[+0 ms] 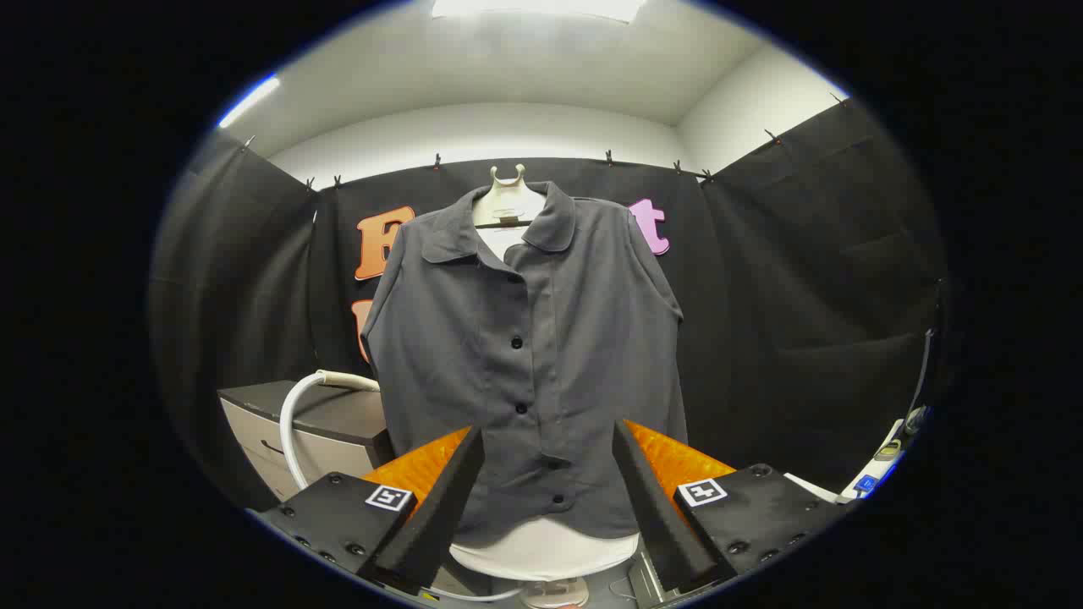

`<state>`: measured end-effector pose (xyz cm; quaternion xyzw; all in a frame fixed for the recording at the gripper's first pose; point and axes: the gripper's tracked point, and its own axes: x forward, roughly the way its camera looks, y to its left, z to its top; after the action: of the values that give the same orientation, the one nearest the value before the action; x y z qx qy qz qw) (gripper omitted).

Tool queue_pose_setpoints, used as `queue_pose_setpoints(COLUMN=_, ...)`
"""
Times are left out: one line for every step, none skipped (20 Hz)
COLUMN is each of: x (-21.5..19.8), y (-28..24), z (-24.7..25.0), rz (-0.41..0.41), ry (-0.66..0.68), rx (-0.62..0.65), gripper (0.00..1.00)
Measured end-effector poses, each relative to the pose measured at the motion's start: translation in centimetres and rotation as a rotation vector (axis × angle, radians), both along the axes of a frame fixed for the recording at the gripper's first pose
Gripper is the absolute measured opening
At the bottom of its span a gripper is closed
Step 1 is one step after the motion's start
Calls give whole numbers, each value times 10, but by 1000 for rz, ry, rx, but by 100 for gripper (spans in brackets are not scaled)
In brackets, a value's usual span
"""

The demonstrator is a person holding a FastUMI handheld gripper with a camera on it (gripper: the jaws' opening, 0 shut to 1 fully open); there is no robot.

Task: Iron the clothes twice with a garment steamer, once on the left side and once on the right side.

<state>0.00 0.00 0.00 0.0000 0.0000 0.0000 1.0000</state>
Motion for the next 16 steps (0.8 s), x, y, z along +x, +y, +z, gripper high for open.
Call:
queue_pose_setpoints(x=-1, y=-1, z=0, rz=-1, ry=2, rx=0, gripper=98)
queue_pose_setpoints(x=-1, y=0, z=-1, rz=-1, ry=4, rx=0, gripper=98)
queue_pose_setpoints(x=-2, y=0, z=-2, rz=0, ry=4, rx=0, gripper=98)
queue_pose_setpoints(x=-2, y=1, z=-2, rz=0, ry=4, rx=0, gripper=98)
queue_pose_setpoints(x=-3, y=1, z=-2, rz=1, ry=4, rx=-1, gripper=98)
queue_pose_setpoints(x=-3, y=1, z=-1, rz=1, ry=0, rx=-3, gripper=98)
queue_pose_setpoints(x=-4, y=1, z=1, rz=0, ry=-3, rx=-5, gripper=98)
queue_pose_setpoints(x=-5, y=2, z=2, rz=0, ry=-5, rx=-8, gripper=98)
queue_pose_setpoints(x=-5, y=2, z=2, rz=0, ry=-8, rx=-9, gripper=98)
queue_pose_setpoints(x=-6, y=2, z=2, rz=-1, ry=-9, rx=-10, gripper=98)
queue_pose_setpoints(x=-6, y=2, z=2, rz=-1, ry=-9, rx=-10, gripper=98)
queue_pose_setpoints(x=-6, y=2, z=2, rz=-1, ry=-9, rx=-10, gripper=98)
queue_pose_setpoints(x=-7, y=3, z=1, rz=1, ry=-8, rx=-9, gripper=98)
queue_pose_setpoints(x=-7, y=4, z=1, rz=1, ry=-7, rx=-8, gripper=98)
queue_pose_setpoints(x=-8, y=3, z=1, rz=1, ry=-7, rx=-8, gripper=98)
queue_pose_setpoints(x=-8, y=3, z=1, rz=0, ry=-7, rx=-9, gripper=98)
